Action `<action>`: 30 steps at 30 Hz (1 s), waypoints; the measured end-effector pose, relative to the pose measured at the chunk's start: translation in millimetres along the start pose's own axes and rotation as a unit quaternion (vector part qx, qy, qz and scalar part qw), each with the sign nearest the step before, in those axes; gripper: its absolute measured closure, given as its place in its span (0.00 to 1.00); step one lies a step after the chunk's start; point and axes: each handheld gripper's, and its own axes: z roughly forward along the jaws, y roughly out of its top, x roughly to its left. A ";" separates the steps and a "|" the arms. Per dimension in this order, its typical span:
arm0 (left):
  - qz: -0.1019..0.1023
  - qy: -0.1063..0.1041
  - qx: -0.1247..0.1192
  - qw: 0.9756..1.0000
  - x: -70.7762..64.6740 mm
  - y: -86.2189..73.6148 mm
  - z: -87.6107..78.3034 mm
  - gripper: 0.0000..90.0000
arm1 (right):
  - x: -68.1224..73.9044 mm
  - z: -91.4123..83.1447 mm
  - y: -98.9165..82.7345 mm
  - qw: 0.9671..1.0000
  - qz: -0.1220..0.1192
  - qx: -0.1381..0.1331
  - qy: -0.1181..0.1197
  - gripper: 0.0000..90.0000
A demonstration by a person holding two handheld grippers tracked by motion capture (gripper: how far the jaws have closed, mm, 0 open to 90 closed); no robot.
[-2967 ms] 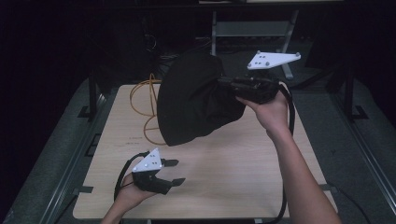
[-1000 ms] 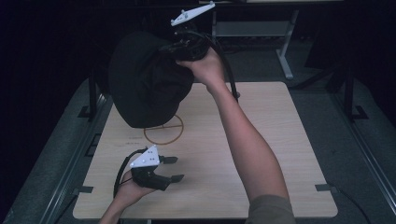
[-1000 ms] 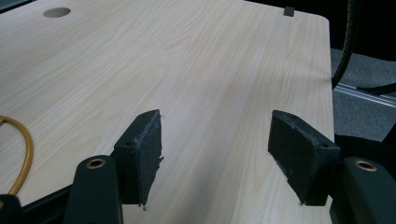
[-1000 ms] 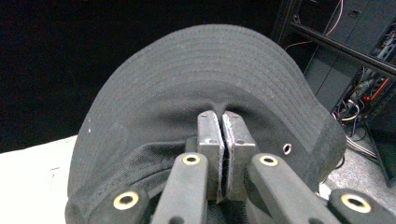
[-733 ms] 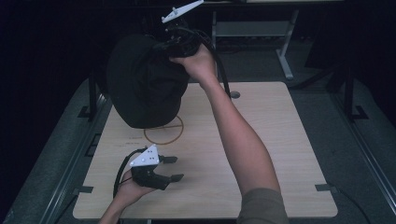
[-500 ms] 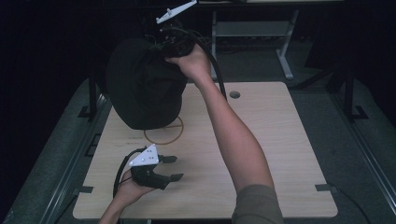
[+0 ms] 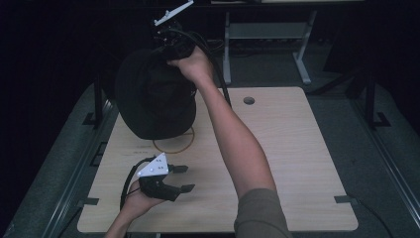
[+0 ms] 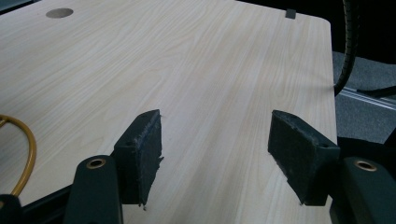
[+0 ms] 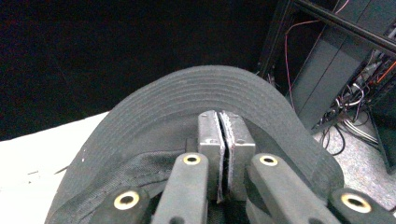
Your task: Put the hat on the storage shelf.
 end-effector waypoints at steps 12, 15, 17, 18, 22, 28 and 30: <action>0.015 -0.004 0.011 1.000 -4.4 2.4 2.4 0.39 | 5.1 37.0 2.3 0.999 -0.023 0.029 -0.020 0.84; 0.013 -0.004 0.010 1.000 -5.0 2.4 2.3 0.39 | 5.9 39.7 0.7 0.999 -0.019 0.031 -0.021 0.70; 0.015 -0.003 0.010 1.000 -4.9 2.4 1.4 0.38 | 4.8 35.3 -0.8 1.000 -0.010 0.021 -0.014 0.69; 0.013 -0.003 0.009 1.000 -4.8 2.4 1.1 0.38 | 4.1 31.9 -1.9 1.000 -0.010 0.019 -0.016 0.67; 0.018 -0.003 0.011 1.000 -4.7 2.2 1.8 0.38 | -1.3 16.1 -9.9 1.000 0.003 0.008 -0.018 0.62; 0.009 -0.006 0.006 1.000 -7.4 2.5 3.5 0.38 | -6.9 -12.0 -30.3 1.000 0.020 -0.009 -0.012 0.54; 0.008 -0.006 0.006 1.000 -8.0 1.8 3.2 0.38 | -8.2 -19.2 -37.6 0.999 0.030 -0.015 -0.009 0.53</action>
